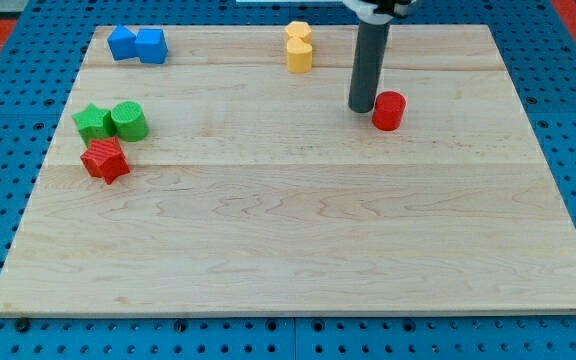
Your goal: Slide the red circle to the top right side of the board
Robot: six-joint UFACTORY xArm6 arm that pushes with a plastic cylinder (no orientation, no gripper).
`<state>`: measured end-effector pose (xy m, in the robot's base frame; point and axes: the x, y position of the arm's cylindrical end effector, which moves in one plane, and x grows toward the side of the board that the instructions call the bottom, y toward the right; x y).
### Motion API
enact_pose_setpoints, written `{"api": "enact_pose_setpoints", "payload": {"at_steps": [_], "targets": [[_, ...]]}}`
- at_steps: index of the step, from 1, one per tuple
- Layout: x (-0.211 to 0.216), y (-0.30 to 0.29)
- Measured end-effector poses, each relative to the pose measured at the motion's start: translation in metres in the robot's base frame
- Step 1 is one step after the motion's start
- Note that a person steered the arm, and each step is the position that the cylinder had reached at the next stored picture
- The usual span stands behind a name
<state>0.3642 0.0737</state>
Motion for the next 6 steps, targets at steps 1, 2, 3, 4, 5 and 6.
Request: {"api": "enact_pose_setpoints", "payload": {"at_steps": [1, 2, 3, 4, 5, 6], "targets": [[0.021, -0.003], [0.003, 0.054], [-0.042, 0.095], [-0.037, 0.114], [-0.008, 0.116], [-0.049, 0.153]]}}
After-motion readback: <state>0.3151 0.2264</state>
